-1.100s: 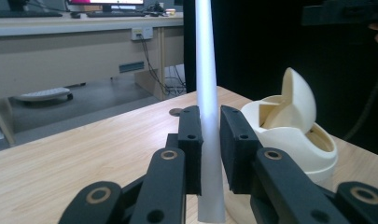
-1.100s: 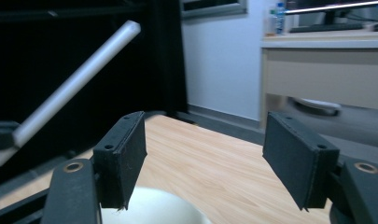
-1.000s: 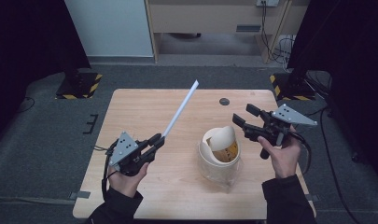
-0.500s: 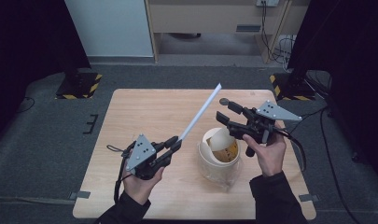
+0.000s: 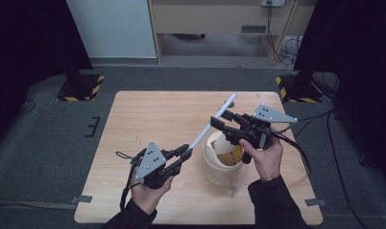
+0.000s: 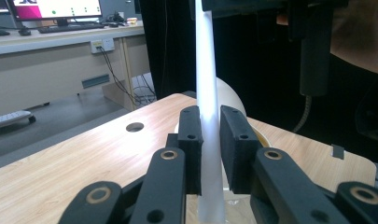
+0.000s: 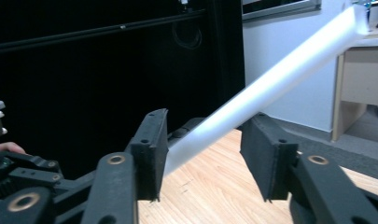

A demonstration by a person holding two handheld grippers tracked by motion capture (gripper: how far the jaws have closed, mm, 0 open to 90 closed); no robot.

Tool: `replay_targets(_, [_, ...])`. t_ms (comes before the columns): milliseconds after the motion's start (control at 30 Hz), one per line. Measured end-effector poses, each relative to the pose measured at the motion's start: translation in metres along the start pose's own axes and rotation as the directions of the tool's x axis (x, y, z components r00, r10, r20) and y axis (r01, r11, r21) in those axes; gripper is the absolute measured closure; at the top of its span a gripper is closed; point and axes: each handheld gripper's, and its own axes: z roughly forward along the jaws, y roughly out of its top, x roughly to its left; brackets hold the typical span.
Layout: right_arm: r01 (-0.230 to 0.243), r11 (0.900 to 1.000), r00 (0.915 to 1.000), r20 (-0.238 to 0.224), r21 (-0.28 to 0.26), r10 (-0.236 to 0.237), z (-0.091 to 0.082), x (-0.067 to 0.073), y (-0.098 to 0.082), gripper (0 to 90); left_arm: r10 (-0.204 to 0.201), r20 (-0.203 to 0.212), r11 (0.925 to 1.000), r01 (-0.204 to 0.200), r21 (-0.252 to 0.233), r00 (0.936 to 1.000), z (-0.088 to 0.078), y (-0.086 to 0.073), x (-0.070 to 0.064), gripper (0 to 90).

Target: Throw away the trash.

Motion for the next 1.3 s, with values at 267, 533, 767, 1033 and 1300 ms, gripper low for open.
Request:
replay_targets(267, [-0.056,0.998,0.9965,-0.063,-0.020,0.055,-0.001,0.003,0.001,67.3,-0.003,0.003,0.9997,0.003,0.026,1.0000,0.002,-0.005,-0.001,78.8])
replay_targets(533, [-0.123,0.992,0.9839,-0.132,-0.010,0.121,0.001,0.007,0.000,75.4,-0.013,0.004,0.9981,0.012,0.060,0.9999,0.005,-0.011,0.000,78.7])
replay_targets(767, [-0.123,0.992,0.9811,-0.150,-0.001,0.122,0.003,0.009,-0.003,80.5,-0.045,0.000,0.9968,0.045,0.066,0.9990,0.002,-0.014,0.007,78.8])
replay_targets(1033, [-0.108,0.994,0.9850,-0.137,-0.019,0.104,-0.003,0.008,-0.001,80.7,-0.093,-0.051,0.9925,0.097,0.074,0.9944,-0.014,-0.022,0.026,75.5])
replay_targets(1300, [-0.096,0.995,0.9852,-0.142,0.011,0.097,-0.015,0.013,-0.008,80.6,-0.129,-0.128,0.9711,0.151,0.185,0.9834,-0.025,-0.060,0.058,70.0])
